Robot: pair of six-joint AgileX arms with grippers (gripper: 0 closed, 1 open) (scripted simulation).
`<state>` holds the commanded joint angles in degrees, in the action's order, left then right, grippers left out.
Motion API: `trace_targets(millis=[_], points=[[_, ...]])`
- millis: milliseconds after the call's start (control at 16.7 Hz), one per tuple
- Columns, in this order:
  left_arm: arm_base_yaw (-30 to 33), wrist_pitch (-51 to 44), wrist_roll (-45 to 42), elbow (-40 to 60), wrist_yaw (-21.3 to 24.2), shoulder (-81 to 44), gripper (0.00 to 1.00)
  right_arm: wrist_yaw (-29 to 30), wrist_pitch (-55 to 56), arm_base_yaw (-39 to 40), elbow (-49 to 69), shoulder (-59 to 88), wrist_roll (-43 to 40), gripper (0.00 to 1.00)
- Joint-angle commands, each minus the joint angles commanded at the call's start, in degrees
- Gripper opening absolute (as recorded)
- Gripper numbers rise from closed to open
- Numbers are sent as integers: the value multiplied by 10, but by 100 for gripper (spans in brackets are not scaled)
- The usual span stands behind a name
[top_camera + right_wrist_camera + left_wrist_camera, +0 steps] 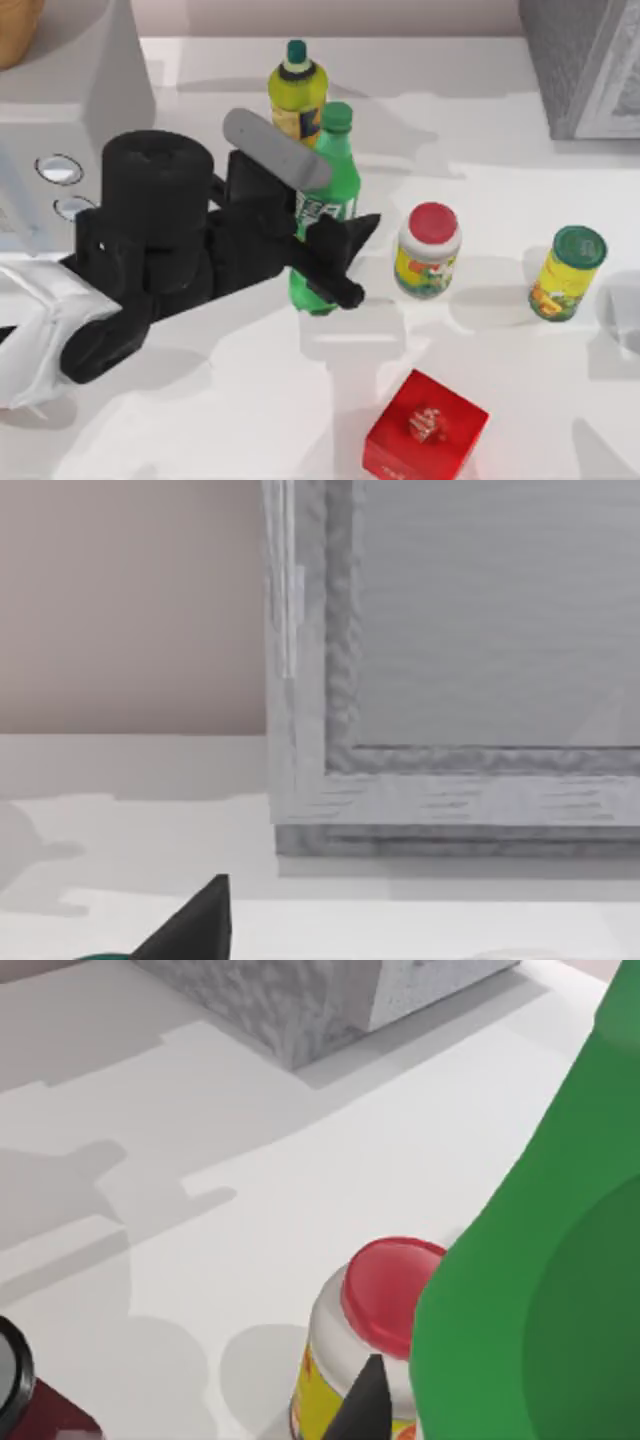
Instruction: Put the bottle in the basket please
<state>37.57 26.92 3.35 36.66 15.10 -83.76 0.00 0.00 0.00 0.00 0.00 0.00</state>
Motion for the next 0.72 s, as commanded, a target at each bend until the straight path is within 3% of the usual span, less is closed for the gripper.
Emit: trace_targets(millis=[300, 720], points=[[87, -314, 28, 108, -63, 197, 0, 0, 0, 0, 0, 0, 0, 100], [220, -701, 44, 188, -201, 517, 0, 0, 0, 0, 0, 0, 0, 100]])
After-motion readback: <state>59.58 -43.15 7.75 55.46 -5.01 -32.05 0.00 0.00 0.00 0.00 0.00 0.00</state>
